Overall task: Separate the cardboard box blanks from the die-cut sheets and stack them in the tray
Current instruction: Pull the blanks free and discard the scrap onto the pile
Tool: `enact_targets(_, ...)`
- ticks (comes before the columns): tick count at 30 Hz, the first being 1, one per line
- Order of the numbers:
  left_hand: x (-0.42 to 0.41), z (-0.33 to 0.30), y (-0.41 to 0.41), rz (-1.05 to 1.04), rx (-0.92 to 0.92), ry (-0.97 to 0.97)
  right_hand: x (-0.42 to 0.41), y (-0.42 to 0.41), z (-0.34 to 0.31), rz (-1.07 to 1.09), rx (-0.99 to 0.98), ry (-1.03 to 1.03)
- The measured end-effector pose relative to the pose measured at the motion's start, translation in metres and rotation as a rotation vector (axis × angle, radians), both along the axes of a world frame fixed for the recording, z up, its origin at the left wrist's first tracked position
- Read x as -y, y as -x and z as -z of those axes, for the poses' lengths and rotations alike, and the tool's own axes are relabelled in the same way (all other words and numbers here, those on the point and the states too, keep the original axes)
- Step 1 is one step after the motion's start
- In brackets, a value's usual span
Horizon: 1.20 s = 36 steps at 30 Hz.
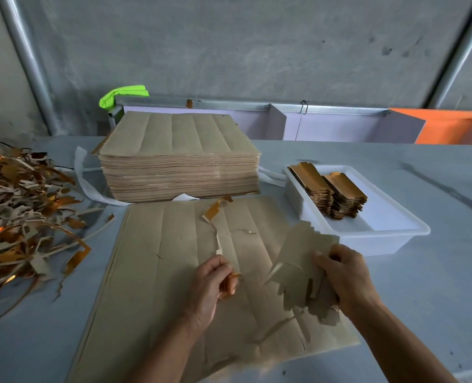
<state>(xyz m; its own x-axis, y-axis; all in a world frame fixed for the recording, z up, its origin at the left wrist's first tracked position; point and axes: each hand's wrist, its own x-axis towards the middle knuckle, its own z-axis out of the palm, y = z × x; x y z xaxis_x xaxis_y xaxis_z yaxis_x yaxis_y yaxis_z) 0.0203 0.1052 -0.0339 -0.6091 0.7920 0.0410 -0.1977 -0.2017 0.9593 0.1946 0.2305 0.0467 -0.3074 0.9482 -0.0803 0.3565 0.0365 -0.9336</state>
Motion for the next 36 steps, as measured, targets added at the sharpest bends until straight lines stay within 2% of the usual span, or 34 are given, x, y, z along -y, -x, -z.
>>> enact_targets(3, 0.000, -0.002, -0.003, -0.039, -0.030, 0.011, 0.004, 0.000, -0.002, 0.075, -0.094, -0.053)
enact_targets(7, 0.003, -0.005, -0.016, 0.048, -0.264, 0.105, 0.006, 0.001, -0.011, 0.206, -0.146, -0.156)
enact_targets(11, 0.007, -0.003, -0.017, 0.146, -0.783, 0.298, 0.000, -0.005, -0.024, 0.280, -0.203, -0.205)
enact_targets(13, 0.009, -0.006, -0.017, 0.149, -0.887, 0.327, -0.005, -0.010, -0.028, 0.310, -0.217, -0.215)
enact_targets(14, 0.010, -0.008, -0.017, 0.133, -0.868, 0.326, -0.009, -0.014, -0.030, 0.332, -0.225, -0.217)
enact_targets(15, 0.012, -0.010, -0.016, 0.090, -0.766, 0.312, -0.013, -0.018, -0.031, 0.355, -0.222, -0.230)
enact_targets(18, 0.017, -0.019, -0.003, -0.085, -0.142, 0.173, -0.019, -0.027, -0.028, 0.342, -0.154, -0.275)
enact_targets(20, 0.021, -0.027, 0.006, -0.145, 0.163, 0.090, -0.015, -0.027, -0.025, 0.214, -0.090, -0.318)
enact_targets(22, 0.026, -0.032, 0.014, -0.188, 0.339, 0.028, -0.006, -0.025, -0.020, 0.055, -0.019, -0.404)
enact_targets(23, 0.028, -0.034, 0.018, -0.203, 0.370, 0.023, -0.003, -0.022, -0.018, -0.021, 0.014, -0.435)
enact_targets(25, 0.034, -0.033, 0.024, -0.214, 0.284, 0.105, 0.003, -0.016, -0.016, -0.166, 0.079, -0.448)
enact_targets(28, 0.044, -0.036, 0.027, -0.245, -0.097, 0.411, 0.012, -0.004, -0.013, -0.307, 0.183, -0.391)
enact_targets(31, 0.048, -0.045, 0.027, -0.195, -0.370, 0.556, 0.024, 0.010, -0.012, -0.398, 0.303, -0.495)
enact_targets(34, 0.045, -0.052, 0.030, -0.122, -0.526, 0.691, 0.038, 0.026, -0.016, -0.464, 0.395, -0.581)
enact_targets(36, 0.045, -0.054, 0.029, -0.041, -0.534, 0.677, 0.044, 0.039, -0.018, -0.511, 0.405, -0.580)
